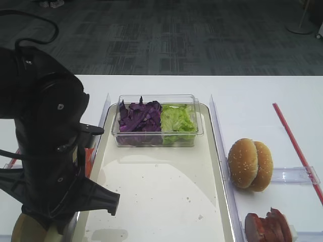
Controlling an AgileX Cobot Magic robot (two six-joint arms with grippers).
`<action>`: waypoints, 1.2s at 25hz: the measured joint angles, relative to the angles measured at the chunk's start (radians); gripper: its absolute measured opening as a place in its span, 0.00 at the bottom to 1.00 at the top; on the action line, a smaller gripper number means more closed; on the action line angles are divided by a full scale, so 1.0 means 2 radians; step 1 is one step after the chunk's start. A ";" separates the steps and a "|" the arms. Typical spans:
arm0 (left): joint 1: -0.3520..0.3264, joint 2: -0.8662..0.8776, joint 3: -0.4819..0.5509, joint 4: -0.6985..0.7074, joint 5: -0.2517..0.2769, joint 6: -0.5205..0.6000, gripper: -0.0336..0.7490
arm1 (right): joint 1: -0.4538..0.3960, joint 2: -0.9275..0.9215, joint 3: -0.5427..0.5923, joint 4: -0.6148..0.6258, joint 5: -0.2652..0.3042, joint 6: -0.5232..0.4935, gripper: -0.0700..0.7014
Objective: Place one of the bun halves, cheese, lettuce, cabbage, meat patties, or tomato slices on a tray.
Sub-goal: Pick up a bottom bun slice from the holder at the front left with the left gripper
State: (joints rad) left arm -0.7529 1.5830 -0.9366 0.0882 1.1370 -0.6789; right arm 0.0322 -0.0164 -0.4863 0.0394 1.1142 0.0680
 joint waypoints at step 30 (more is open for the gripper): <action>-0.001 -0.055 -0.060 0.002 0.035 0.034 0.16 | 0.000 0.000 0.000 0.000 0.000 0.000 0.75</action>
State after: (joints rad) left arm -0.7545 1.4720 -1.0565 0.0926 1.2074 -0.6101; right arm 0.0322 -0.0164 -0.4863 0.0394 1.1142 0.0680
